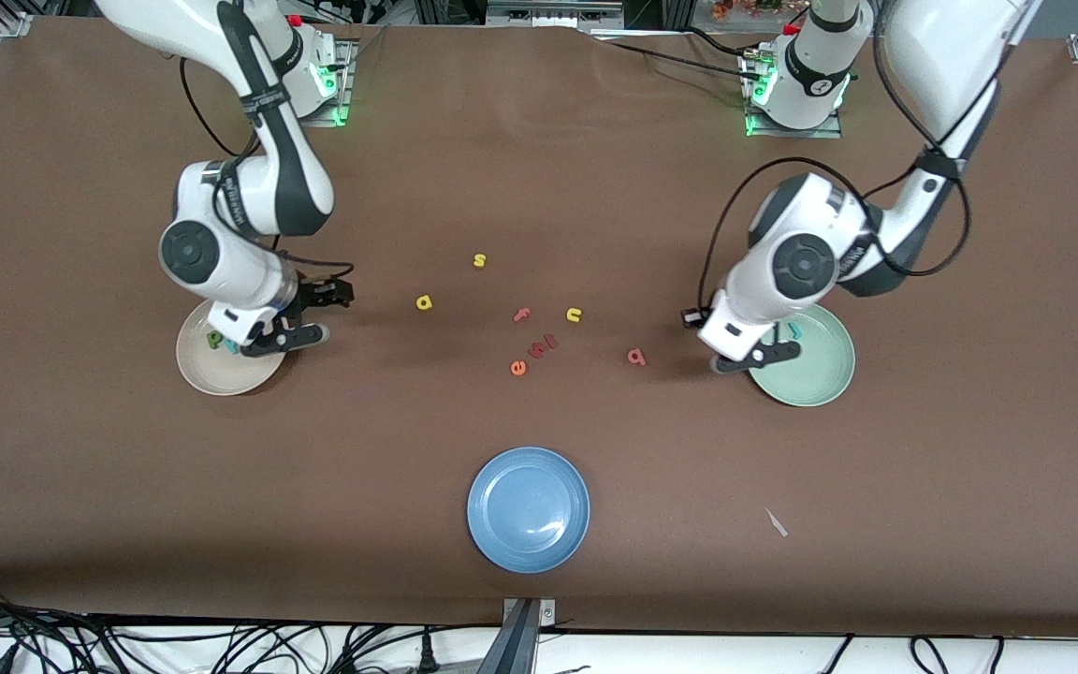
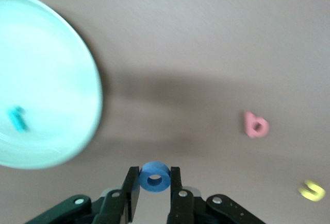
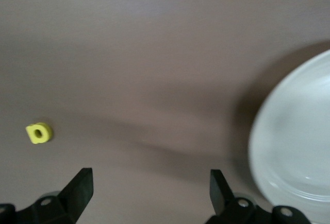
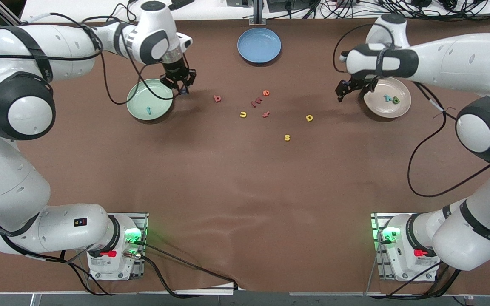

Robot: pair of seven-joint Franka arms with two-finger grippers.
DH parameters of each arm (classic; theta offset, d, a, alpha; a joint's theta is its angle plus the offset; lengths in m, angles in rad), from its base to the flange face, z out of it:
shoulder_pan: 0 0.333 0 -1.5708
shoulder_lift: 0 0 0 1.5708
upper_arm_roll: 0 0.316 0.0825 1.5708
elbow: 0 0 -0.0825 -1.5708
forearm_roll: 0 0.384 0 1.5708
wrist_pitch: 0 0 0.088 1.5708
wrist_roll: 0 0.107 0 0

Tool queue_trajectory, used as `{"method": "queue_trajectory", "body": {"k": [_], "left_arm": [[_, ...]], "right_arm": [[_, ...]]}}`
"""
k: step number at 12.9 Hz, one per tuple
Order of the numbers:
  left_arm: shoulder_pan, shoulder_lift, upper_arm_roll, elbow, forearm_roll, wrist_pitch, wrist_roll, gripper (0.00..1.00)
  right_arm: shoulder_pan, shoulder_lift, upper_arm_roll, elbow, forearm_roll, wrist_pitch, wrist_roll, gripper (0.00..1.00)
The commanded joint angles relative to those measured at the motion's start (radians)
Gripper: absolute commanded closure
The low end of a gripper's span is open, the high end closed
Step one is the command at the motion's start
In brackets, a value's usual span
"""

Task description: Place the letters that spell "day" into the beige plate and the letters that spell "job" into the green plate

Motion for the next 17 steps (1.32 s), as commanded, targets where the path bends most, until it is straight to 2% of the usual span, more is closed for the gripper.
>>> {"method": "queue_trajectory", "body": {"k": [1, 3, 6, 9, 12, 16, 17], "left_arm": [[0.076, 0.001, -0.006, 0.008, 0.092, -0.017, 0.088, 1.0], [0.137, 0.007, -0.006, 0.008, 0.108, -0.015, 0.18, 1.0], [0.238, 0.048, -0.006, 0.01, 0.137, -0.007, 0.326, 1.0], [0.296, 0.116, -0.006, 0.01, 0.247, 0.0, 0.346, 1.0], [0.325, 0.164, -0.006, 0.007, 0.255, 0.032, 0.346, 1.0], [0.325, 0.18, -0.006, 0.007, 0.255, 0.037, 0.346, 1.0], [0.323, 0.182, -0.006, 0.008, 0.255, 0.037, 0.345, 0.9]], "right_arm": [[0.007, -0.063, 0.111, -0.091, 0.011, 0.11, 0.133, 0.0], [0.024, -0.025, 0.178, -0.09, 0.005, 0.183, 0.288, 0.0], [0.102, 0.029, 0.182, -0.071, -0.01, 0.24, 0.284, 0.0], [0.096, 0.061, 0.181, -0.05, -0.029, 0.237, 0.072, 0.0], [0.084, 0.085, 0.175, -0.028, -0.029, 0.236, -0.036, 0.0], [0.085, 0.139, 0.175, 0.017, -0.038, 0.236, -0.084, 0.0], [0.088, 0.144, 0.175, 0.021, -0.038, 0.236, -0.084, 0.0]]}}
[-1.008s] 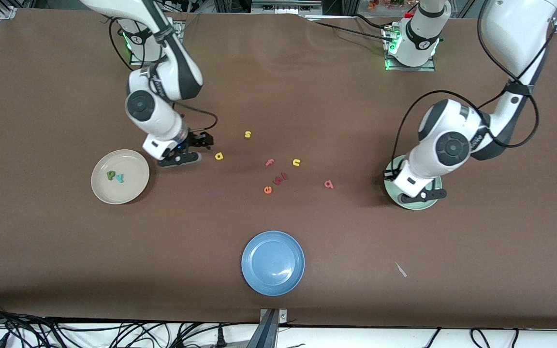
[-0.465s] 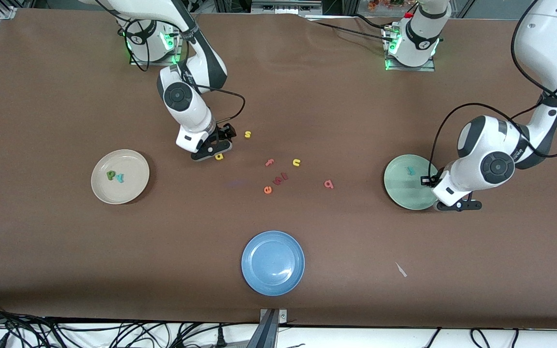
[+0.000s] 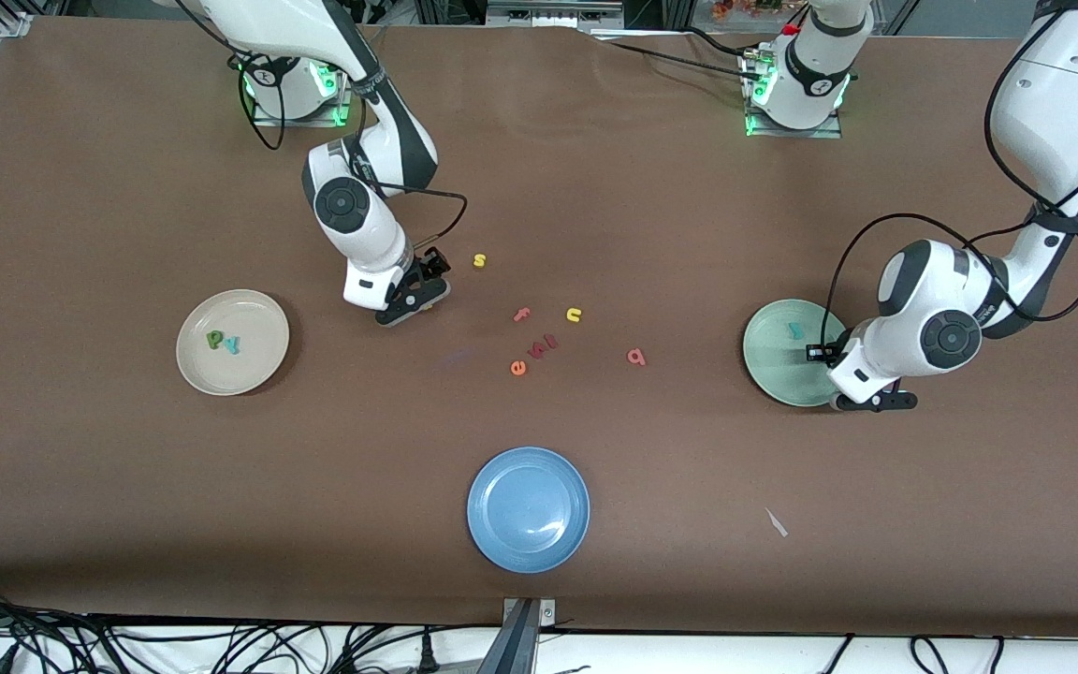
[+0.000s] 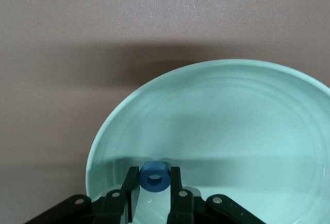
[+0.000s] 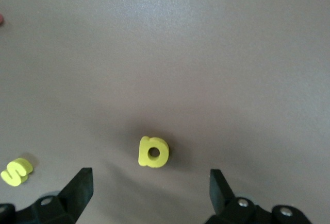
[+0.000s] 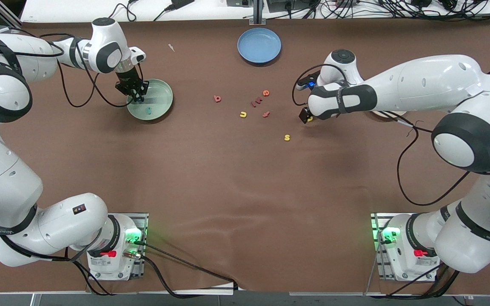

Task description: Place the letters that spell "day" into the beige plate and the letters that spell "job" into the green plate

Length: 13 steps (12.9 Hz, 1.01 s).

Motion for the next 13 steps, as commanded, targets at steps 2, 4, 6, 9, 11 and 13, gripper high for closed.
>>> {"method": "queue_trajectory", "body": {"k": [2, 4, 6, 9, 11, 13], "left_arm": [[0.014, 0.007, -0.014, 0.01, 0.03, -0.001, 0.01, 0.01], [0.012, 0.001, -0.017, 0.01, 0.03, -0.005, 0.01, 0.0], [0.011, -0.013, -0.022, 0.012, 0.03, -0.015, 0.005, 0.0], [0.009, -0.058, -0.033, 0.012, 0.027, -0.051, -0.006, 0.0], [0.006, -0.104, -0.049, 0.015, 0.024, -0.065, -0.004, 0.0], [0.006, -0.117, -0.083, 0.064, 0.021, -0.123, 0.002, 0.0]], "right_arm": [[-0.002, 0.038, 0.005, 0.032, -0.021, 0.004, -0.019, 0.01], [-0.002, 0.055, 0.003, 0.033, -0.055, 0.005, -0.019, 0.19], [-0.002, 0.055, 0.005, 0.033, -0.055, 0.005, -0.019, 0.34], [0.003, 0.056, 0.005, 0.044, -0.056, 0.005, -0.014, 0.42], [0.006, 0.065, 0.005, 0.049, -0.056, 0.005, -0.013, 0.45], [0.004, 0.065, 0.005, 0.049, -0.056, 0.007, -0.013, 0.47]]}}
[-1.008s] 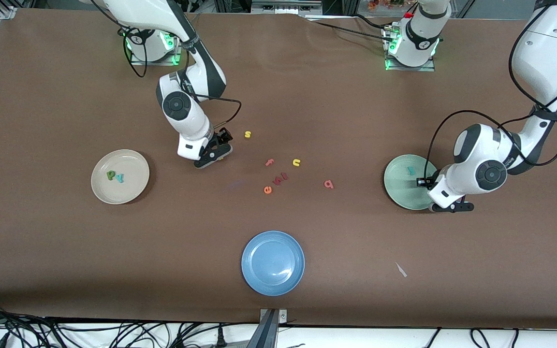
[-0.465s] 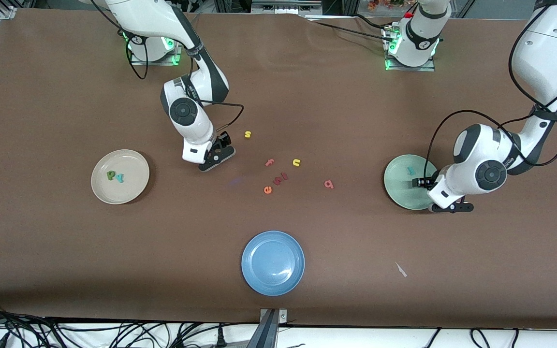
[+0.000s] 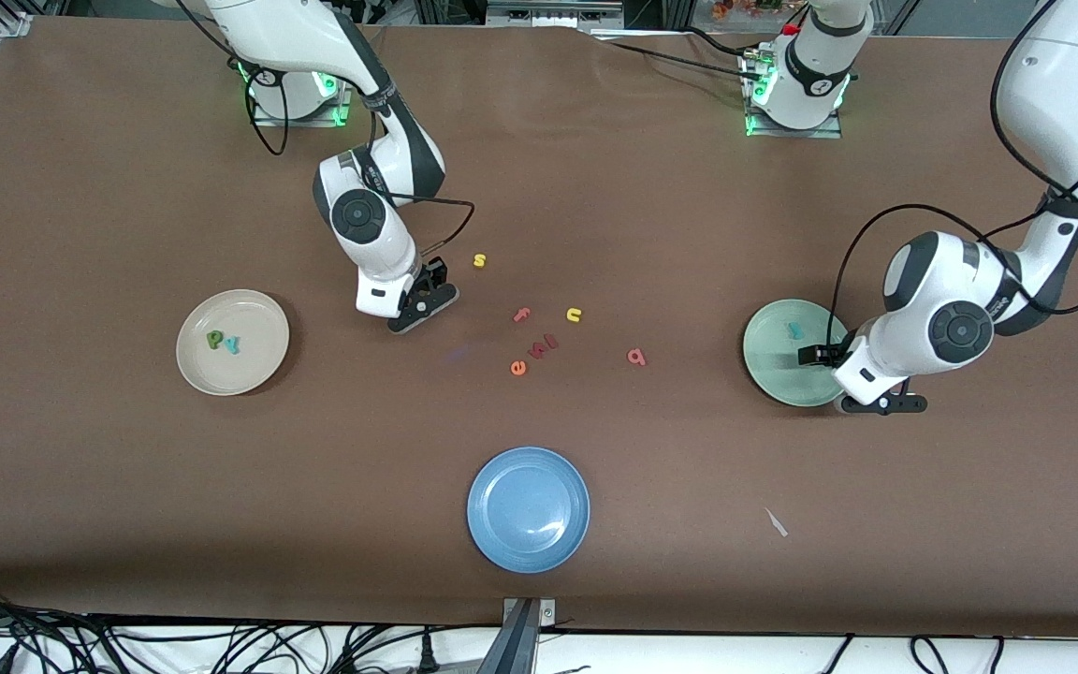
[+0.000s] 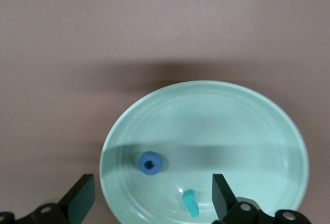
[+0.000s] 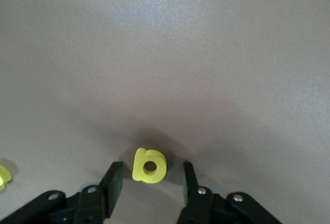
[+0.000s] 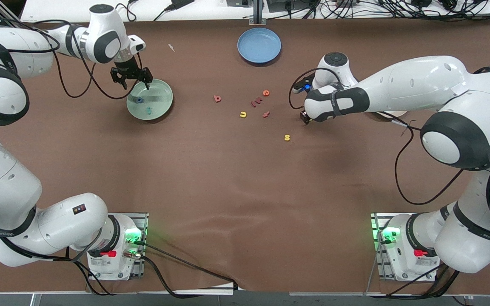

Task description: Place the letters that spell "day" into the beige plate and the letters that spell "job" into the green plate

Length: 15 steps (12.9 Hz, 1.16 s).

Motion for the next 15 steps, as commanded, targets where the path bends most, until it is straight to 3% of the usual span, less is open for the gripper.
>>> {"method": "queue_trajectory", "body": {"k": [1, 3, 7, 12, 15], "left_arm": [[-0.001, -0.04, -0.052, 0.077, 0.02, -0.122, 0.001, 0.0], [-0.049, -0.029, -0.056, 0.15, 0.021, -0.214, 0.0, 0.0], [-0.072, -0.031, -0.059, 0.18, 0.009, -0.217, -0.039, 0.0], [-0.153, -0.008, -0.062, 0.18, -0.08, -0.205, -0.24, 0.0], [-0.196, -0.006, -0.062, 0.18, -0.186, -0.139, -0.276, 0.0]], "right_arm": [[0.001, 0.023, 0.002, 0.021, -0.012, 0.004, -0.004, 0.5], [0.003, 0.027, 0.002, 0.023, -0.012, 0.004, -0.004, 0.64], [0.02, 0.036, 0.004, 0.029, -0.011, 0.009, 0.0, 0.68], [0.02, 0.034, 0.002, 0.038, -0.011, 0.001, -0.003, 0.82], [0.017, -0.004, -0.045, 0.116, -0.012, -0.2, -0.015, 0.87]]}}
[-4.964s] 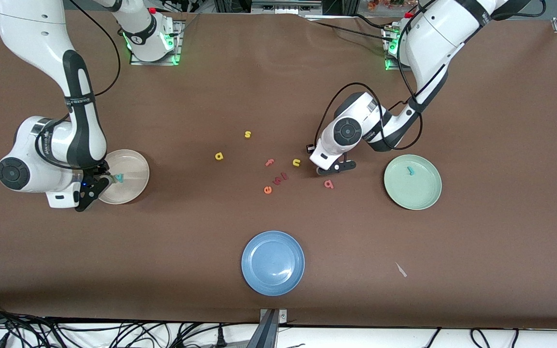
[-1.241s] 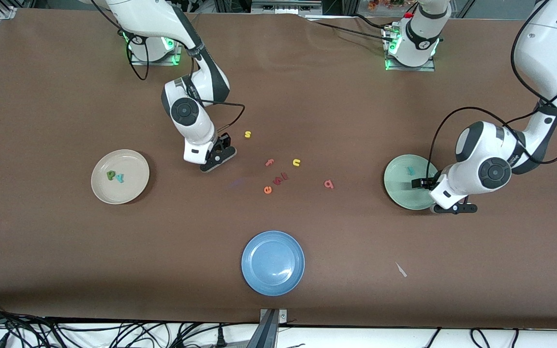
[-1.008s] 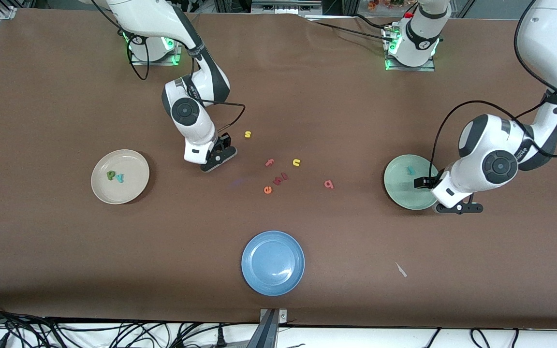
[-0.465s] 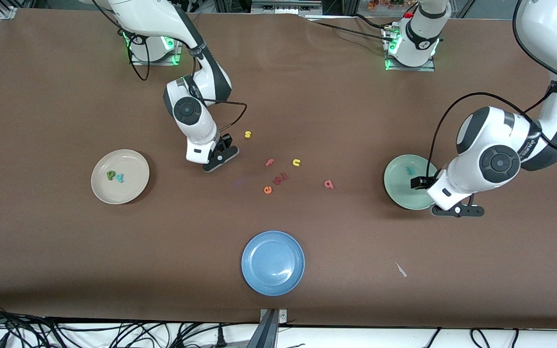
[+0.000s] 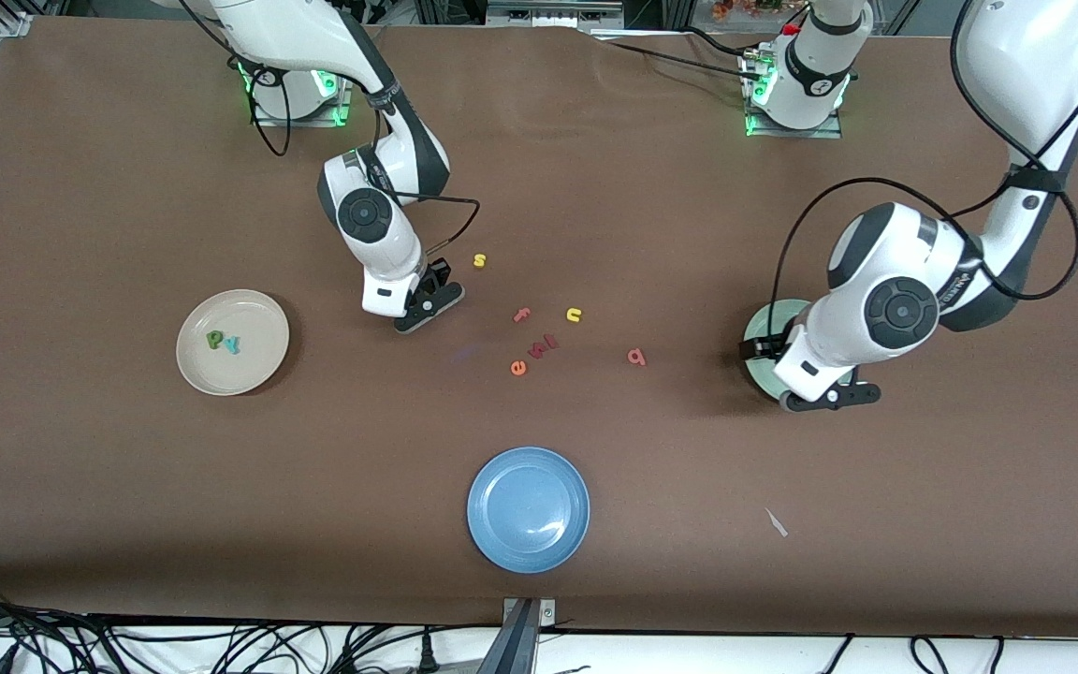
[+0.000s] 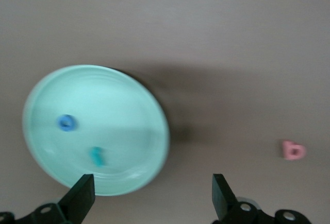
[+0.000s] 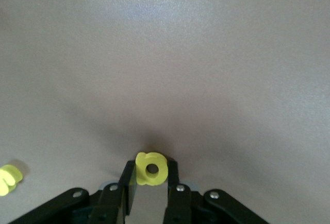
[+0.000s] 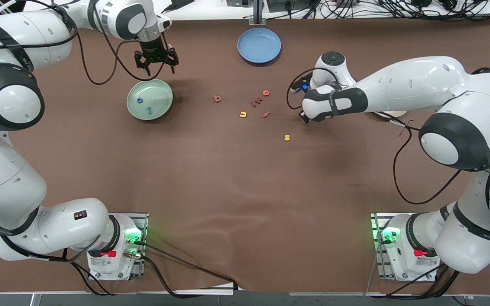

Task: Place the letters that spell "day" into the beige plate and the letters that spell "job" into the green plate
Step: 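Carry the yellow d to the beige plate with the right gripper, then grasp the pink b with the left gripper while the right gripper releases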

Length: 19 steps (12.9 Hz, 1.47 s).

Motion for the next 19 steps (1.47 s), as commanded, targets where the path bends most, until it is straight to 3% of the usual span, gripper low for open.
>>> {"method": "queue_trajectory", "body": {"k": [1, 4, 7, 12, 13, 17, 18, 19], "left_arm": [[-0.042, 0.014, 0.002, 0.018, -0.045, 0.034, -0.054, 0.0], [-0.101, 0.043, 0.004, 0.016, -0.042, 0.096, -0.175, 0.0], [-0.146, 0.081, 0.007, 0.018, -0.036, 0.174, -0.258, 0.0], [-0.275, 0.146, 0.054, 0.016, 0.004, 0.237, -0.297, 0.0], [-0.31, 0.152, 0.077, 0.016, 0.022, 0.237, -0.3, 0.0], [-0.339, 0.203, 0.099, 0.011, 0.03, 0.332, -0.327, 0.01], [-0.345, 0.207, 0.111, 0.011, 0.03, 0.347, -0.327, 0.03], [-0.37, 0.207, 0.14, 0.011, 0.032, 0.357, -0.327, 0.04]], "right_arm": [[0.004, -0.029, -0.055, 0.091, -0.008, -0.189, -0.013, 0.87], [0.004, -0.074, -0.127, 0.092, -0.009, -0.237, -0.023, 0.89], [0.003, -0.079, -0.258, 0.091, -0.008, -0.28, -0.174, 0.89], [0.003, -0.083, -0.427, 0.096, -0.008, -0.372, -0.19, 0.89], [-0.003, -0.067, -0.435, 0.096, 0.0, -0.363, -0.175, 0.95], [-0.083, -0.008, -0.44, 0.118, -0.006, -0.347, -0.188, 0.9], [-0.083, -0.001, -0.441, 0.13, -0.006, -0.346, -0.197, 0.64], [-0.083, 0.004, -0.44, 0.15, -0.006, -0.356, -0.195, 0.01]]}}
